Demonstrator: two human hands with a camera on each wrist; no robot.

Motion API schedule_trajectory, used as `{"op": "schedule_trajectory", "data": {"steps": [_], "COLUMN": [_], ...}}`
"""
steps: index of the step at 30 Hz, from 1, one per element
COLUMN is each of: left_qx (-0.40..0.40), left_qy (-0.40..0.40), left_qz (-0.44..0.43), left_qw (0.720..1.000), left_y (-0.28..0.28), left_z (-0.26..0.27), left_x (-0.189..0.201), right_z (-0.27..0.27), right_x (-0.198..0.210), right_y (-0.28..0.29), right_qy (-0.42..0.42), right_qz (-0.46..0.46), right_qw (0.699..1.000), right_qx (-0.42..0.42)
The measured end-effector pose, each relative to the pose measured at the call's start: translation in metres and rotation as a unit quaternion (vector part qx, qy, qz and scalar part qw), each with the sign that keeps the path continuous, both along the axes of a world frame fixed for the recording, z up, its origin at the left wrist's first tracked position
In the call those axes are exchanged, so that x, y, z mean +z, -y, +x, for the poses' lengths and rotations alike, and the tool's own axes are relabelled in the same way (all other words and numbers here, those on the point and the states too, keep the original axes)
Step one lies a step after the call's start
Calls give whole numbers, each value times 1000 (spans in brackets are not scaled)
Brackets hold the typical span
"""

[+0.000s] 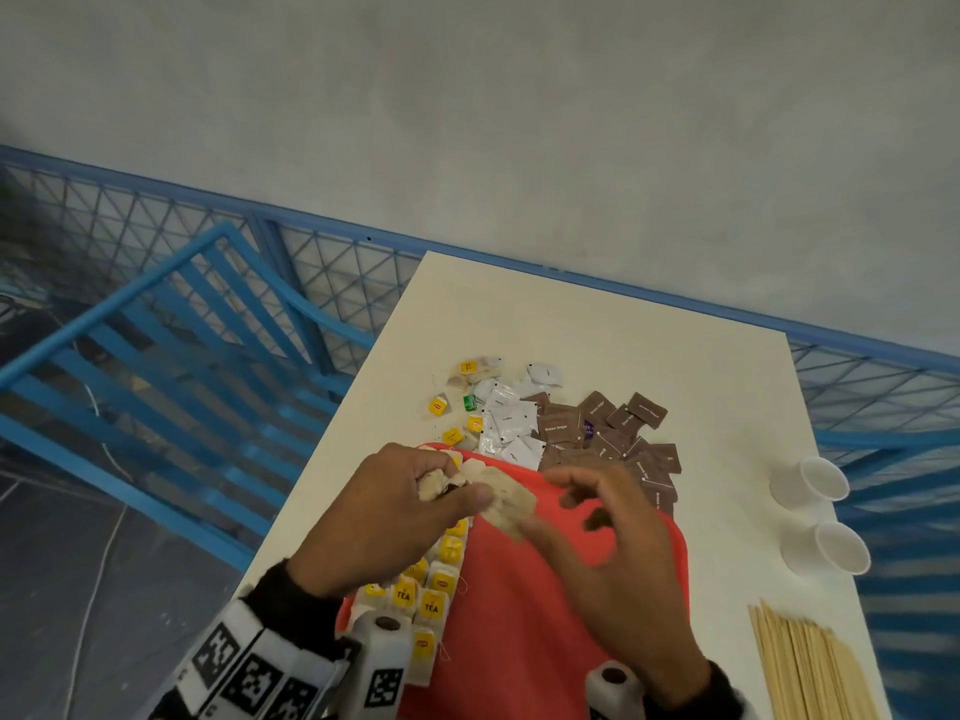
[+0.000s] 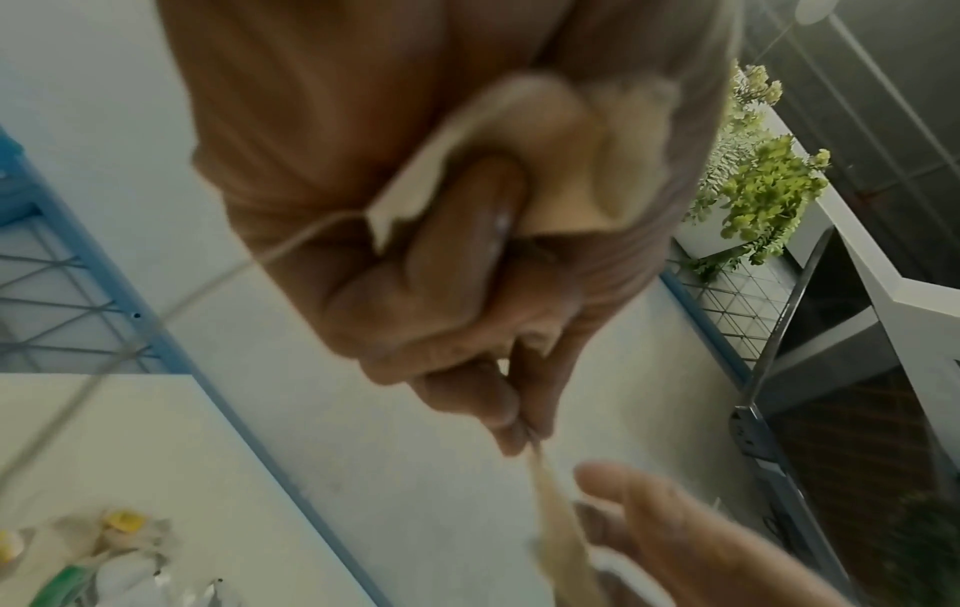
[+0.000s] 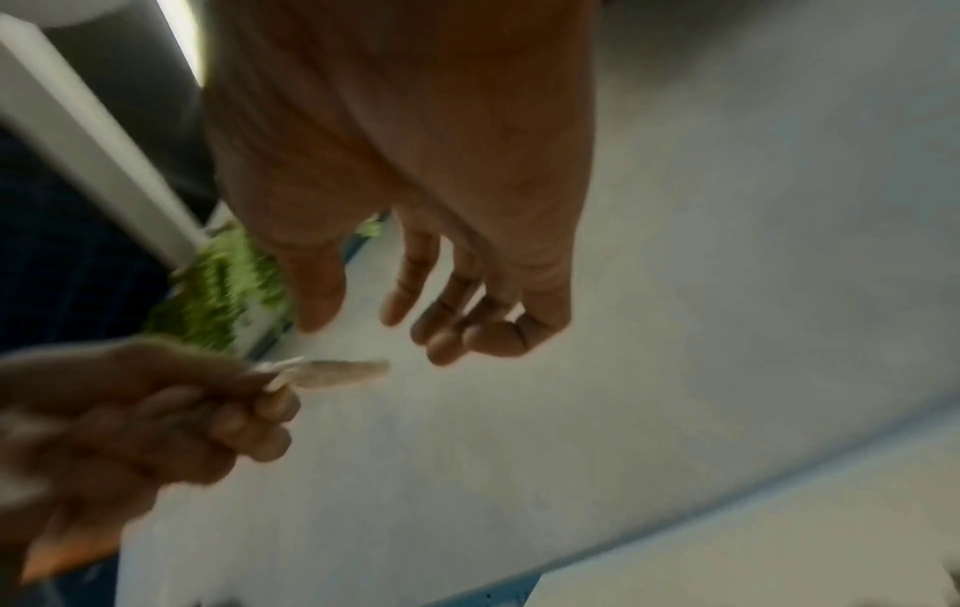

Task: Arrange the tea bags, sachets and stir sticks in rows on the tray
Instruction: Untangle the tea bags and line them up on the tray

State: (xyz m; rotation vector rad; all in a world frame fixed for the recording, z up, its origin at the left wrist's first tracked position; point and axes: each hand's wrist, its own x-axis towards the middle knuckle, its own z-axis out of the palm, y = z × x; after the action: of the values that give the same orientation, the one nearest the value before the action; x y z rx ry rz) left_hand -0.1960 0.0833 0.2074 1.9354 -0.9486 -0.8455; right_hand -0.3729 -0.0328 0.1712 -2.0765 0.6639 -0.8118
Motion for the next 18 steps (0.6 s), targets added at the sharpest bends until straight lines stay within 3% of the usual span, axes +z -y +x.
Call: {"op": "schedule_trajectory", "data": {"steps": [3,7,9,11,13,14,18], "left_qx": [39,31,31,51,54,42,30], "left_qy": [-43,-76,-102,-123,-136,-139,-142], "left_qz": [-7,-18,-37,-87,-128,-137,-149], "left_qw": [998,996,994,987,981,980,978], "left_y": [1,3,2,1,1,2,5], "left_z": [-5,-9,-10,-7,-5,-4,-6], "left_x": [0,3,4,5,5,5,5], "right_z": [12,23,22,21,21,20,22], "right_x": [-5,-17,-17,-10,-2,0,0], "right_y": [-18,-26,-24,-22,-21,-20,-21], "right_qy": [-34,-25,9,48,103,127,127], "right_qz": [-139,-184,-133,19,224,283,301], "right_qw": [990,982,990,998,969,951,943], "right_qx": [9,-23,-39,-44,0,22,61]}}
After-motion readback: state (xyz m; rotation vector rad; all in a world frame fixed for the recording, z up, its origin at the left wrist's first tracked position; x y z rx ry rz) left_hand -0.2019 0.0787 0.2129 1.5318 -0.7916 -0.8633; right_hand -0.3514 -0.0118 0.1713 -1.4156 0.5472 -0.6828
